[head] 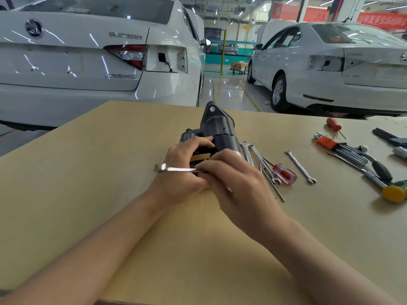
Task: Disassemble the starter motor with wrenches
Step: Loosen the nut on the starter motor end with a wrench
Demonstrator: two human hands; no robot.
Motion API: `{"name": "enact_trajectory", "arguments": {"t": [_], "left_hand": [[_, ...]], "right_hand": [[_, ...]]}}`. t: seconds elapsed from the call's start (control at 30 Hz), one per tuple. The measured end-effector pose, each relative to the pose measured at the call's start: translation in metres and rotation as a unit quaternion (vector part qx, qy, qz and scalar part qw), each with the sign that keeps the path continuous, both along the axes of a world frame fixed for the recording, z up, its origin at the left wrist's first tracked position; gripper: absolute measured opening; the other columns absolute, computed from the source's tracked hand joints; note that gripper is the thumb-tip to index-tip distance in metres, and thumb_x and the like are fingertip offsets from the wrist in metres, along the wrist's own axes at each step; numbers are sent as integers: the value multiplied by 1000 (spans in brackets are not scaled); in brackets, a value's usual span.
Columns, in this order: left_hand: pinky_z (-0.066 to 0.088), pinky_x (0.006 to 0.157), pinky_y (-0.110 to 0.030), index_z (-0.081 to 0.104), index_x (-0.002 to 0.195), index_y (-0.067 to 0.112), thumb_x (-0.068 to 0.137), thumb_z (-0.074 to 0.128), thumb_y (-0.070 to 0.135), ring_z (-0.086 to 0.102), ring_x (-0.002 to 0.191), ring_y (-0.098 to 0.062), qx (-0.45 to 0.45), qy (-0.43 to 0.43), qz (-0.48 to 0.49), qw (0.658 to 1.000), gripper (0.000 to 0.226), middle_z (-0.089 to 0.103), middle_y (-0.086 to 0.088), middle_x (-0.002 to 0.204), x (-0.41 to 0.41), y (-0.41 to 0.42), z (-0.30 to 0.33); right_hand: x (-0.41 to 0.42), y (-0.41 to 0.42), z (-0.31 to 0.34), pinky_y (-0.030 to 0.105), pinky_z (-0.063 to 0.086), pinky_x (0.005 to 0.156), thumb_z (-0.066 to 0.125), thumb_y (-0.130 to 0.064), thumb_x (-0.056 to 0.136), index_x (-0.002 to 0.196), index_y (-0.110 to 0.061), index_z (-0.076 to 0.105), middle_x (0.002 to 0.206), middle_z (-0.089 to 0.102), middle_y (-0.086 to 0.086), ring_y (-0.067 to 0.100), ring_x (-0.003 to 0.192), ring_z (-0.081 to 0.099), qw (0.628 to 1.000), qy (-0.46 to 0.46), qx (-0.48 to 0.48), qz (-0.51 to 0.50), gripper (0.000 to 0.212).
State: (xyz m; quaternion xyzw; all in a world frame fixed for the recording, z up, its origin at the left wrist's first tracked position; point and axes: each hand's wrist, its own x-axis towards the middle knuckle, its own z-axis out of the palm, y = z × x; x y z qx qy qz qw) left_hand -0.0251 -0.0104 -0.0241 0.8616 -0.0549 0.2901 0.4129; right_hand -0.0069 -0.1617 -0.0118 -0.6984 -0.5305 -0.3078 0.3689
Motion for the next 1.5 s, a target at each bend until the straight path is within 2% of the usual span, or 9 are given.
{"name": "enact_trajectory", "arguments": {"t": [0.13, 0.33, 0.73, 0.9, 1.07, 1.13, 1.23, 1.3, 1.5], "left_hand": [[43, 104, -46, 59, 114, 25, 57, 85, 53, 54, 122, -17, 6, 17, 17, 1000, 68, 57, 16, 133, -1, 0, -2], [42, 105, -45, 58, 112, 31, 50, 74, 68, 54, 122, -13, 12, 7, 19, 1000, 75, 57, 18, 132, -2, -1, 0], [46, 101, -45, 61, 110, 21, 61, 89, 43, 60, 114, -11, 11, -29, 34, 999, 60, 61, 13, 126, 1, -4, -3], [47, 101, -44, 62, 109, 19, 62, 87, 44, 61, 114, -11, 8, -30, 32, 999, 59, 62, 11, 127, 0, -4, -2], [45, 103, -45, 64, 108, 18, 65, 86, 39, 60, 115, -12, 7, -23, 39, 999, 53, 61, 11, 129, 1, -5, -2], [44, 104, -45, 63, 108, 21, 62, 83, 49, 59, 117, -12, 0, -19, 39, 999, 57, 61, 12, 130, 1, -6, -2], [43, 104, -46, 61, 109, 27, 60, 80, 56, 56, 120, -14, -16, -4, 34, 999, 60, 59, 14, 131, 0, -8, -2], [43, 104, -48, 61, 109, 25, 61, 71, 53, 57, 120, -16, -18, -9, 23, 1000, 56, 61, 11, 130, 0, -8, -1], [40, 106, -50, 61, 119, 13, 60, 53, 41, 55, 124, -23, 5, -9, 13, 1000, 65, 59, 4, 134, 2, -3, -2]], "right_hand": [[0, -11, 6, 26, 46, 64, 58, -7, 90, 88, -21, 59, 80, 61, -4, 12, 69, 56, 934, 290, 207, 30, 15], [13, -20, 6, 21, 44, 43, 48, 9, 89, 79, -6, 48, 49, 53, 1, 11, 42, 50, 666, 653, 354, 64, 17], [10, -14, 4, 24, 55, 48, 47, 14, 88, 83, 3, 54, 56, 64, 13, 22, 51, 68, 513, 752, 401, 101, 14], [10, -14, 5, 26, 56, 48, 48, 15, 87, 88, 5, 55, 57, 66, 15, 24, 53, 69, 485, 768, 406, 102, 12], [12, -16, 1, 24, 55, 51, 55, 10, 88, 102, 8, 55, 68, 69, 16, 22, 58, 71, 522, 748, 396, 106, 14], [11, -16, 1, 23, 55, 56, 61, 5, 88, 98, 2, 55, 73, 68, 12, 20, 61, 70, 638, 668, 376, 75, 12], [7, -12, 4, 23, 52, 60, 66, 0, 87, 85, -19, 56, 73, 64, -7, 14, 64, 65, 884, 388, 262, -9, 21], [3, -3, 4, 20, 47, 65, 68, -3, 85, 87, -18, 62, 76, 62, -10, 10, 68, 59, 967, 196, 155, -45, 16], [-3, 4, -3, 24, 45, 72, 67, 2, 83, 89, -1, 69, 86, 63, 8, 21, 79, 59, 1000, 8, 0, -23, 7]]}}
